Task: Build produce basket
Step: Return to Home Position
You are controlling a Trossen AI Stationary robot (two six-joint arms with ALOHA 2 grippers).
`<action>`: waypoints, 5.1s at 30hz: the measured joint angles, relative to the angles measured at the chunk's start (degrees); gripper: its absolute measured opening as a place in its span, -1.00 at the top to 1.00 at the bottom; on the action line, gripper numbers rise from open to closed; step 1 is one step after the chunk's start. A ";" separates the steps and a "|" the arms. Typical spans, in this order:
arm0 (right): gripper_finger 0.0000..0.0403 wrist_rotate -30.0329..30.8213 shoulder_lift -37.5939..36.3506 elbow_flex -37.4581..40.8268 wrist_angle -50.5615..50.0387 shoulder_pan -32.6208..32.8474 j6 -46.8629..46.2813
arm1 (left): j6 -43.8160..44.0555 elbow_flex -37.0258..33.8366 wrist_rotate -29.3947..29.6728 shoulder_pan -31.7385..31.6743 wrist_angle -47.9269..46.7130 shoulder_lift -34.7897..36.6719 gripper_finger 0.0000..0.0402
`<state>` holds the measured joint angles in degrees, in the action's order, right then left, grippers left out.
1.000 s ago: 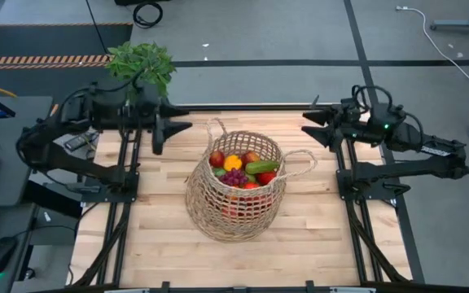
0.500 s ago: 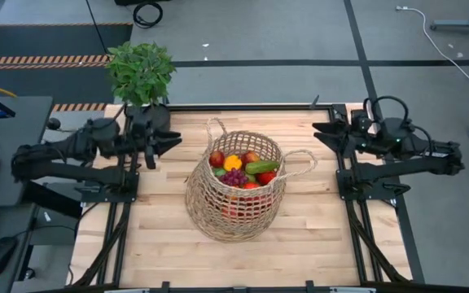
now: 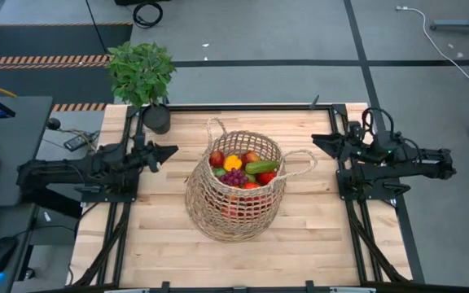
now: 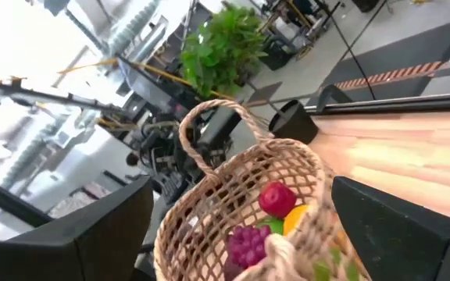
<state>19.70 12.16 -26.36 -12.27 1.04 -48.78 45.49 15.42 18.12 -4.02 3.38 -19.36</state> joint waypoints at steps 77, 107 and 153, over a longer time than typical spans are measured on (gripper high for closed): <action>-0.97 33.88 -9.22 26.02 15.32 0.59 42.71 | -10.18 -14.99 -7.49 1.37 0.17 18.63 0.89; -0.97 28.48 -4.24 26.02 16.50 5.22 45.97 | -10.18 -14.99 -7.46 1.37 0.37 18.63 0.87; -0.97 28.52 -4.24 26.02 16.50 5.22 45.95 | -10.18 -14.99 -7.46 1.37 0.41 18.63 0.86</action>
<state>48.23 7.92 -0.34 4.23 6.26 -2.83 35.30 0.43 10.66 -2.66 3.79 -0.73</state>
